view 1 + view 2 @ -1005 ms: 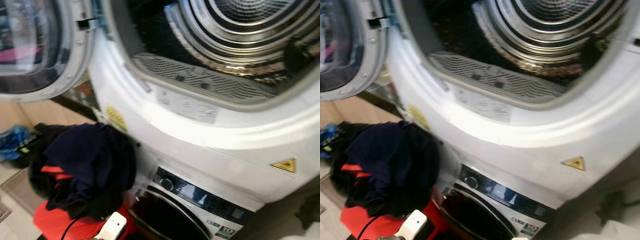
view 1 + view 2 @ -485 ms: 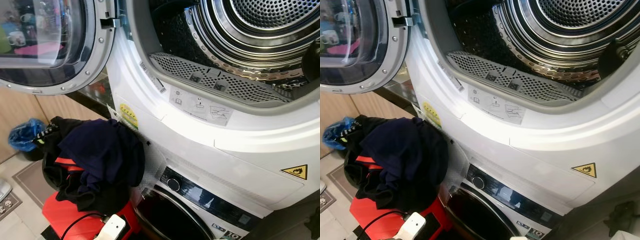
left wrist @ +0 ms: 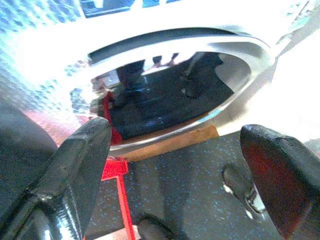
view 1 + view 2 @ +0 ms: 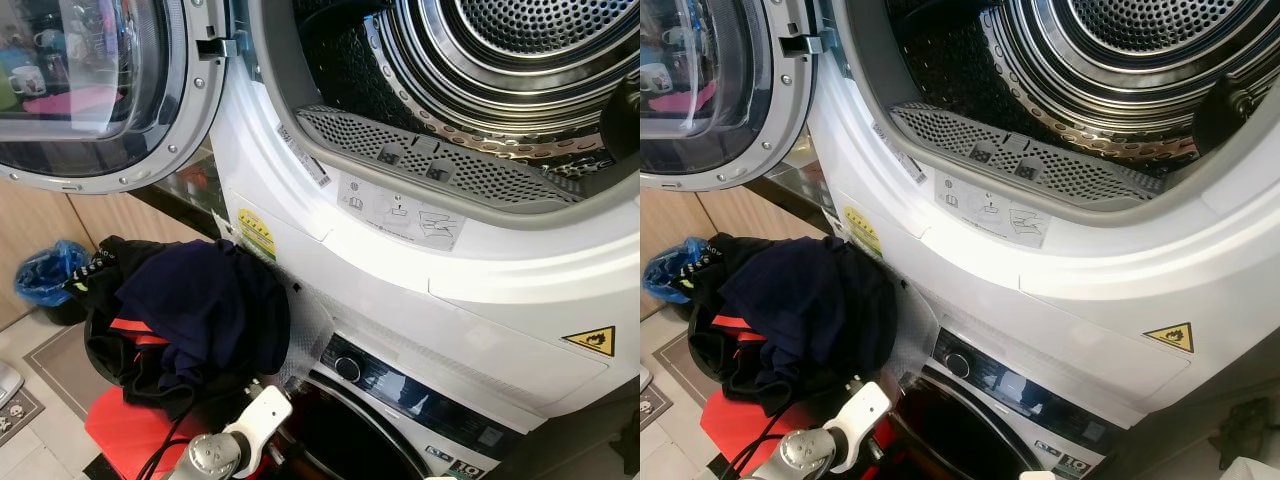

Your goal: Clothes washing

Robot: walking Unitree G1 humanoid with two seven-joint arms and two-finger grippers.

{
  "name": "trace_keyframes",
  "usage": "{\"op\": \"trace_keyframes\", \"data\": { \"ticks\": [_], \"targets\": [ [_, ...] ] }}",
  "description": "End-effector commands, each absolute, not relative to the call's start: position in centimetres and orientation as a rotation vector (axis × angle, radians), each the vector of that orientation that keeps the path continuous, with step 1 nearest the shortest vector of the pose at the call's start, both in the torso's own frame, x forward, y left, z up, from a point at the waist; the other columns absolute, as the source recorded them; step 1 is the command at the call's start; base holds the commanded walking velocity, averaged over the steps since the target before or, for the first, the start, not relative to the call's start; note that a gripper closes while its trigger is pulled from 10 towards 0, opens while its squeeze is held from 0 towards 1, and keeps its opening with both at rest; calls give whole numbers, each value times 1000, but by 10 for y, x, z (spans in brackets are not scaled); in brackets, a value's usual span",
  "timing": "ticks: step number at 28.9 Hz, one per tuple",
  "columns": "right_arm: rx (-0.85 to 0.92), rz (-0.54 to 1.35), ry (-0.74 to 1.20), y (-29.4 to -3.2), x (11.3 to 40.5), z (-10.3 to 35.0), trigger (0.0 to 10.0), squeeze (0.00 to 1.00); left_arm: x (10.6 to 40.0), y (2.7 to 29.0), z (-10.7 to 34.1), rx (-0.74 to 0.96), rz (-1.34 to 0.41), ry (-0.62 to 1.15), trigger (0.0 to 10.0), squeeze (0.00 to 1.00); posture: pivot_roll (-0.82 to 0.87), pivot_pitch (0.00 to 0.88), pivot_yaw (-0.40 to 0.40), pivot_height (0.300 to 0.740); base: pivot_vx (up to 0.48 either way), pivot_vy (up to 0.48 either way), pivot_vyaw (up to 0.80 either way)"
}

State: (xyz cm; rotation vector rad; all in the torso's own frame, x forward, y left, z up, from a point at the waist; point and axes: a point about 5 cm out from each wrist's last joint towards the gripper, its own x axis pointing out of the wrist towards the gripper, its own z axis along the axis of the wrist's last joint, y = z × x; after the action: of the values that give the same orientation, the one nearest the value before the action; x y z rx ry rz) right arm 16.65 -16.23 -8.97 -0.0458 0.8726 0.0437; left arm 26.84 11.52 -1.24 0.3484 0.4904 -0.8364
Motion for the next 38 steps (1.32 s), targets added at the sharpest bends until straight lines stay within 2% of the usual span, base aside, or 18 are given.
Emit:
{"op": "trace_keyframes", "data": {
  "ticks": [1,4,10,15,17,20,23,25,27,28,32,38],
  "targets": [
    [-35,38,893,-161,160,-93,10000,0,265,103,0,336,-1046,405,10000,0,16,76,-35,740,0,0,0],
    [-39,50,904,-160,157,-94,10000,0,263,88,30,383,-1236,219,10000,0,29,74,-35,740,0,0,0],
    [-38,56,905,-157,157,-94,10000,0,253,59,70,423,-1287,-32,10000,0,30,68,-23,740,0,0,0],
    [-36,59,906,-156,157,-94,10000,0,229,48,76,402,-1323,-79,10000,0,29,70,-20,740,0,0,0],
    [-37,59,910,-156,155,-95,10000,0,227,46,80,451,-1318,-104,10000,0,33,75,-19,740,0,0,0],
    [-37,58,915,-156,154,-96,10000,0,233,49,92,558,-1247,-147,10000,0,37,75,-18,740,0,0,0],
    [-37,59,917,-155,153,-96,10000,0,239,50,108,653,-1099,-205,10000,0,43,81,-16,740,0,0,0],
    [-37,59,917,-155,153,-96,10000,0,242,51,110,662,-1030,-196,10000,0,43,81,-16,740,0,0,0],
    [-38,56,918,-155,154,-96,10000,0,249,57,115,664,-816,-150,10000,0,42,88,-18,740,0,0,0],
    [-38,56,918,-155,154,-96,10000,0,249,57,115,664,-816,-150,10000,0,42,88,-18,740,0,0,0],
    [-40,54,917,-156,154,-96,10000,0,270,75,121,716,-548,-112,10000,0,42,92,-20,740,0,0,0],
    [-43,44,915,-158,155,-95,10000,0,280,85,126,769,-362,-99,10000,0,44,93,-19,740,0,0,0]
  ]
}}
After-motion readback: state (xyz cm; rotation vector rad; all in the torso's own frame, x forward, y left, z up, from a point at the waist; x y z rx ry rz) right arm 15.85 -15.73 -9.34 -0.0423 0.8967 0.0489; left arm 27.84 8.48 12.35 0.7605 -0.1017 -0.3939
